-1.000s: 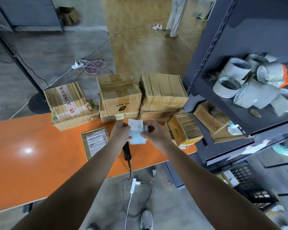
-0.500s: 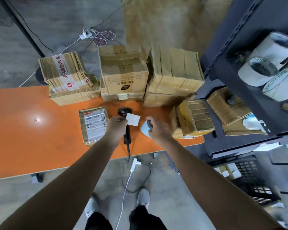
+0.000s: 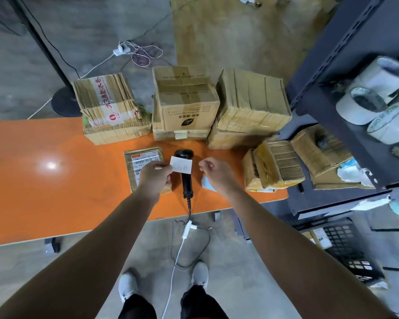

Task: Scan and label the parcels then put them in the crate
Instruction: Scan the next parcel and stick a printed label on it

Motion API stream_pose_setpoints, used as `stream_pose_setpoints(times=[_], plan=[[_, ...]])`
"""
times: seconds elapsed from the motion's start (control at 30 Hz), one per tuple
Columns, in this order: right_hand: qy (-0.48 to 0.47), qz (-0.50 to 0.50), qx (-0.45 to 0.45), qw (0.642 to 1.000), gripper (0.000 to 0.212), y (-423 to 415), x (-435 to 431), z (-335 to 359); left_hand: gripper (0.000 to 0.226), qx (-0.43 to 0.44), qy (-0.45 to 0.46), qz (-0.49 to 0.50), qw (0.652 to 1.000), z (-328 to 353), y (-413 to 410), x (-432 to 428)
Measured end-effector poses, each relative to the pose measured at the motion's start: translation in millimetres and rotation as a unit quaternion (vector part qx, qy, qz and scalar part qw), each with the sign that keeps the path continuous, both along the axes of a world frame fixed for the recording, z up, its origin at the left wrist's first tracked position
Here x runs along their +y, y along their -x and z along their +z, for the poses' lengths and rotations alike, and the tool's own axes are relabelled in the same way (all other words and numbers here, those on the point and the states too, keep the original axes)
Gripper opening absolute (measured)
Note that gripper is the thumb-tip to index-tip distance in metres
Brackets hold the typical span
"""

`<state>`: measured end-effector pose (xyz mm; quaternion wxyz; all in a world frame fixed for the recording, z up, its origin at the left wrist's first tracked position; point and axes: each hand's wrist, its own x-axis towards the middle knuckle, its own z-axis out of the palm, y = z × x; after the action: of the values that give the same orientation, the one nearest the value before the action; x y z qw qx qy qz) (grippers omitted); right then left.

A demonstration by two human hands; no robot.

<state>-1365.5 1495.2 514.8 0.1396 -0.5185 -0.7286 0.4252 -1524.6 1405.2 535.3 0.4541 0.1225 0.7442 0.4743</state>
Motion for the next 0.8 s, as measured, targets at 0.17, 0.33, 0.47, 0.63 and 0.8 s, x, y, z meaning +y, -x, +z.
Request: stream_pose_setpoints(times=[0.17, 0.33, 0.47, 0.63, 0.8], plan=[[0.04, 0.042, 0.036, 0.998, 0.022, 41.3, -15.3, 6.9, 0.015, -0.01, -0.003, 0.039, 0.999, 3.6, 24.0, -19.9], [0.003, 0.059, 0.025, 0.998, 0.018, 69.5, -29.1, 7.1, 0.006, -0.015, 0.002, 0.057, 0.998, 2.4, 41.6, -38.1], [-0.017, 0.094, -0.008, 0.995, 0.015, 80.6, -38.5, 4.0, 0.026, 0.037, 0.042, 0.054, 0.997, -11.0, 53.6, -50.7], [-0.029, 0.132, -0.065, 0.989, 0.015, 89.0, -50.3, -1.5, 0.03, 0.119, 0.097, 0.003, 0.988, -18.7, 57.2, -60.2], [-0.049, 0.134, -0.082, 0.986, 0.015, 96.0, -55.5, -1.8, 0.016, 0.197, 0.117, -0.049, 0.972, -19.2, 59.2, -62.8]])
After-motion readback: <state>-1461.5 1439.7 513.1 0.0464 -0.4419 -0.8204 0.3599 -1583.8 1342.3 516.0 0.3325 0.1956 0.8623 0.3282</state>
